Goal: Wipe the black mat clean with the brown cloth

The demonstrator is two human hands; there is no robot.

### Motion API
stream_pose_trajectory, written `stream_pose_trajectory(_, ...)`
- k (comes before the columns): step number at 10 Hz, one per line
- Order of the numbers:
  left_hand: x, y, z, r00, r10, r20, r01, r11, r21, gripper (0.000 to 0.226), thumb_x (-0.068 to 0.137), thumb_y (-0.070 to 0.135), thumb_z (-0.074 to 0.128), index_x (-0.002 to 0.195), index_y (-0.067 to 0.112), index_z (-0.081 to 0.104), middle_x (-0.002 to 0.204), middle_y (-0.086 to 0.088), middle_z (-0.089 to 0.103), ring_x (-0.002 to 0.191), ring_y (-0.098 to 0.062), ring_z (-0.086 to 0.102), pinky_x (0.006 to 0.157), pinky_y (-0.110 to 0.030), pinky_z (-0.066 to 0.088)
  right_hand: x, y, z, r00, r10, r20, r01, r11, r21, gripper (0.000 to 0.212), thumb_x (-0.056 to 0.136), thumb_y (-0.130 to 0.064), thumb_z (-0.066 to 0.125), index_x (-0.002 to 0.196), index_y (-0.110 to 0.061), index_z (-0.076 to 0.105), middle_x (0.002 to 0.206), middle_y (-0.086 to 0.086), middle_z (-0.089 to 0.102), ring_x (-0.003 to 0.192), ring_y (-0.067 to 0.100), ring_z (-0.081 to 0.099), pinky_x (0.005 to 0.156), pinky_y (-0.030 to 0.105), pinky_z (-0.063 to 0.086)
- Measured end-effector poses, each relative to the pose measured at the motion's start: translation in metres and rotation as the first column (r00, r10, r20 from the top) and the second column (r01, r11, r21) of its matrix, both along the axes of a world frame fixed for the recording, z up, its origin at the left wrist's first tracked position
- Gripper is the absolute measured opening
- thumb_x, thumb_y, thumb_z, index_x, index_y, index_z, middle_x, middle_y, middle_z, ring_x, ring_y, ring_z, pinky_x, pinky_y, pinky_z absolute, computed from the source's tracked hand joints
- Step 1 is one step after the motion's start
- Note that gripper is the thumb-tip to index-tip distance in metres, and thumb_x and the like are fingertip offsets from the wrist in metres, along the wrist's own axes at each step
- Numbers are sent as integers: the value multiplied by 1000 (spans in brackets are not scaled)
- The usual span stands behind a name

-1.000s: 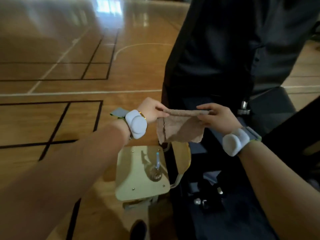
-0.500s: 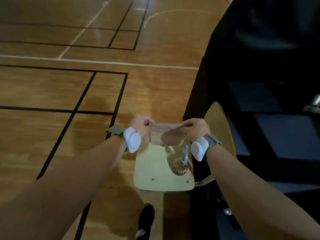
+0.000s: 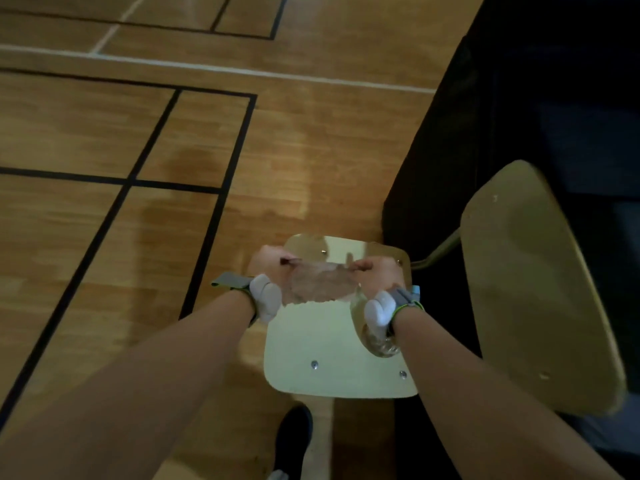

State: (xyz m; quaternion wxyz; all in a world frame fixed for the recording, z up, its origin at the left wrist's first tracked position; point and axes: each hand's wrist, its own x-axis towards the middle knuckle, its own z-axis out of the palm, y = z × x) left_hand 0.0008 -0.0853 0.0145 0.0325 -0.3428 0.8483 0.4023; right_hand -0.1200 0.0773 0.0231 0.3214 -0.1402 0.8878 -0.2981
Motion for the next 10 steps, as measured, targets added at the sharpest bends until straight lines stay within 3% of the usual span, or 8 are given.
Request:
stream_pose_trajectory(2, 3, -2, -48, 987, 2, -160, -11, 998, -59, 16, 83, -2, 61, 93, -1, 74, 99, -18, 70, 94, -30, 64, 84, -40, 51, 8, -4, -40, 989, -12, -145, 7, 999, -40, 23, 90, -16, 59, 109, -20, 72, 109, 0, 71, 105, 17, 61, 73, 12, 36)
stream_pose_trajectory(3, 15, 9, -80, 999, 9, -47, -9, 1000, -10, 18, 87, 0, 60, 99, 3, 73, 107, -15, 68, 102, -32, 62, 93, -38, 48, 26, 5, -73, 981, 102, -165, -90, 993, 81, 23, 90, -15, 58, 105, -21, 73, 107, 1, 71, 102, 22, 63, 74, 19, 41)
stream_pose_trajectory(4, 35, 25, -119, 985, -72, 157, 78, 996, -35, 20, 93, 14, 56, 106, 14, 72, 115, -5, 66, 109, -23, 59, 91, -21, 43, 39, 17, -109, 971, 234, -35, -220, 947, 233, 27, 93, -15, 51, 109, -21, 71, 112, 3, 69, 101, 23, 62, 80, 23, 46)
stream_pose_trajectory(6, 60, 43, -153, 900, -305, 312, 349, 932, -95, 26, 98, 24, 47, 115, 24, 67, 129, 5, 57, 119, -14, 50, 99, -19, 36, 64, 40, -143, 939, 338, 62, -337, 870, 359, 29, 96, -17, 49, 117, -22, 67, 116, 3, 67, 100, 21, 63, 78, 22, 46)
stream_pose_trajectory(7, 66, 46, -157, 840, -385, 383, 473, 865, -167, 24, 96, 28, 50, 108, 34, 70, 126, 7, 53, 116, -18, 43, 95, -25, 41, 74, 48, -150, 936, 352, 28, -333, 854, 400, 29, 96, -15, 48, 119, -20, 66, 117, 4, 66, 100, 21, 63, 81, 25, 49)
stream_pose_trajectory(8, 70, 52, -156, 725, -456, 516, 608, 775, -170, 28, 99, 28, 43, 117, 34, 64, 127, 4, 49, 118, -24, 38, 91, -30, 42, 84, 57, -150, 930, 367, 30, -341, 829, 442, 31, 94, -12, 47, 118, -20, 66, 119, 3, 63, 106, 23, 61, 87, 29, 50)
stream_pose_trajectory(9, 68, 52, -155, 653, -474, 590, 629, 774, -75, 35, 100, 21, 40, 132, 27, 53, 132, 0, 48, 124, -27, 37, 96, -32, 39, 86, 58, -149, 932, 348, 101, -356, 830, 430, 37, 91, -6, 45, 122, -16, 64, 127, 6, 59, 117, 24, 55, 99, 34, 47)
stream_pose_trajectory(10, 68, 46, -150, 685, -510, 520, 574, 818, 47, 32, 99, 17, 41, 129, 18, 52, 127, -6, 55, 120, -26, 49, 85, -27, 40, 82, 52, -131, 940, 312, 139, -341, 877, 338, 36, 95, -4, 41, 123, -11, 62, 128, 8, 57, 119, 27, 53, 102, 37, 44)
